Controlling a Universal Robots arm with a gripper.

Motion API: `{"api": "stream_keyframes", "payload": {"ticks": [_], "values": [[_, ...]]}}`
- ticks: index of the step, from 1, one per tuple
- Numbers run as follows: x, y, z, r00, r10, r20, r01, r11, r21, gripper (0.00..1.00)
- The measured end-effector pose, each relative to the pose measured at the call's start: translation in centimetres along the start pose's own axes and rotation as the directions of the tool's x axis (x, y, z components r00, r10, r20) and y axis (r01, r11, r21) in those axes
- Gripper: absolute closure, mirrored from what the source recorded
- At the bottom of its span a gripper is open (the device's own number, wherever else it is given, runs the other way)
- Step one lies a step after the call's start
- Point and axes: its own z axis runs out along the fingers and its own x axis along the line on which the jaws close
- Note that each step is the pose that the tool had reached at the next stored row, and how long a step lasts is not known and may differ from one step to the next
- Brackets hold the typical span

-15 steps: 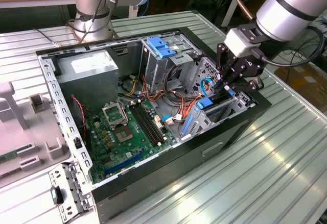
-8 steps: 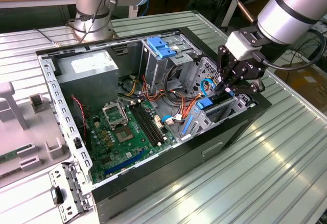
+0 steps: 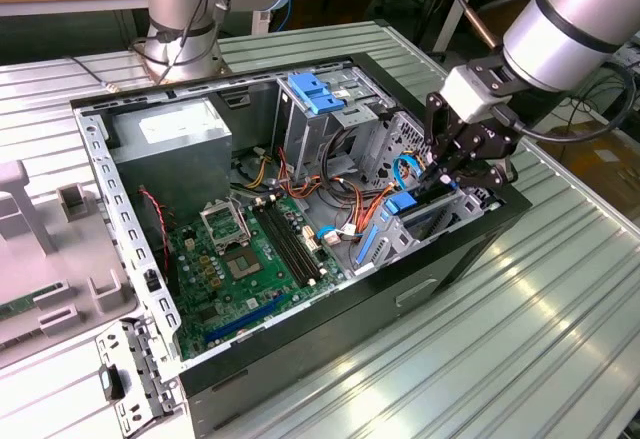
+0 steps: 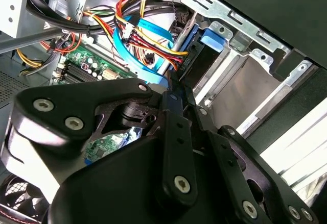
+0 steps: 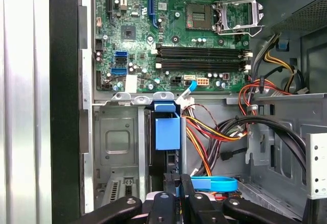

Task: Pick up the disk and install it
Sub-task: 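Insert the second disk wire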

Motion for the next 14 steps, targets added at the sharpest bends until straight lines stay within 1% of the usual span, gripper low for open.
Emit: {"api": "stream_keyframes", "payload": {"ticks": [2, 6, 9, 14], "values": [[0.04, 0.0, 0.09, 1.0, 0.0, 0.0, 0.0, 1.0, 0.0, 0.84], [0.14, 0.23, 0.19, 1.0, 0.0, 0.0003, 0.0, 1.0, 0.0, 0.84], [0.2, 0.24, 0.2, 1.0, -0.001, 0.0004, 0.001, 1.0, -0.0001, 0.84], [0.2, 0.04, 0.18, 0.9998, -0.018, -0.0001, 0.018, 0.9998, -0.0028, 0.84]]}}
